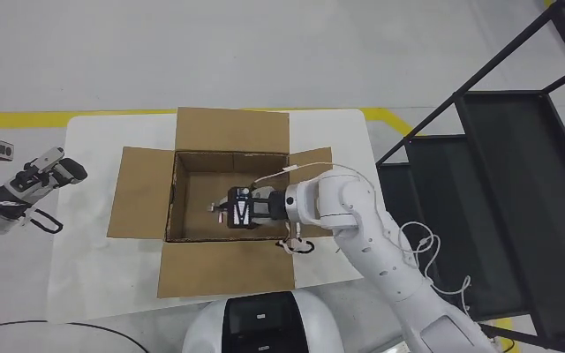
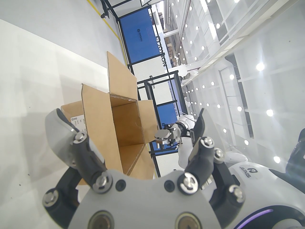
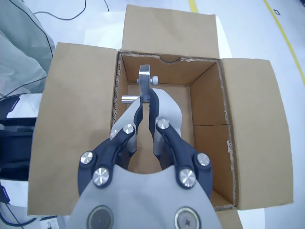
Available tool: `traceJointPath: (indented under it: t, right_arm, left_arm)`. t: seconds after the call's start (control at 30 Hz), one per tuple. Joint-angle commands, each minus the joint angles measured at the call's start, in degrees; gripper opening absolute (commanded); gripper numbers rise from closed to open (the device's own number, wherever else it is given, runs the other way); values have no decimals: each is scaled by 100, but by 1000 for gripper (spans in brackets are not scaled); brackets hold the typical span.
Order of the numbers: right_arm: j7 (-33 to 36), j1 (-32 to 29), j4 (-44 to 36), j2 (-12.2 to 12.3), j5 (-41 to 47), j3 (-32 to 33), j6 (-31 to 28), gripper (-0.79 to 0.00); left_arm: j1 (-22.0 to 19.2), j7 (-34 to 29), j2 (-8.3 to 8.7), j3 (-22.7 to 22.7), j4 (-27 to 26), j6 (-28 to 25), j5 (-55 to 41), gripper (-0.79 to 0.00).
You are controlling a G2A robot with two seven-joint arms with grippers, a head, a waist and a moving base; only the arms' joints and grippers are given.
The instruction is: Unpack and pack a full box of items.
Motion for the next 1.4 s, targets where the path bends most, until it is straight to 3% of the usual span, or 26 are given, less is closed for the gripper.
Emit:
traceJointPath:
  t: [0.0,0.17,1.37]
  right_arm:
    - [-129,-251,-147,59,80,293,113,-785]
    - [-655,-669,-259,142,152,707,367,-785]
    - [-655,-669,-259,142,152,707,367,-785]
  left_arm:
    - [0,0,0,0,0,0,0,0]
    - [0,0,0,0,0,0,0,0]
    - [0,0,0,0,0,0,0,0]
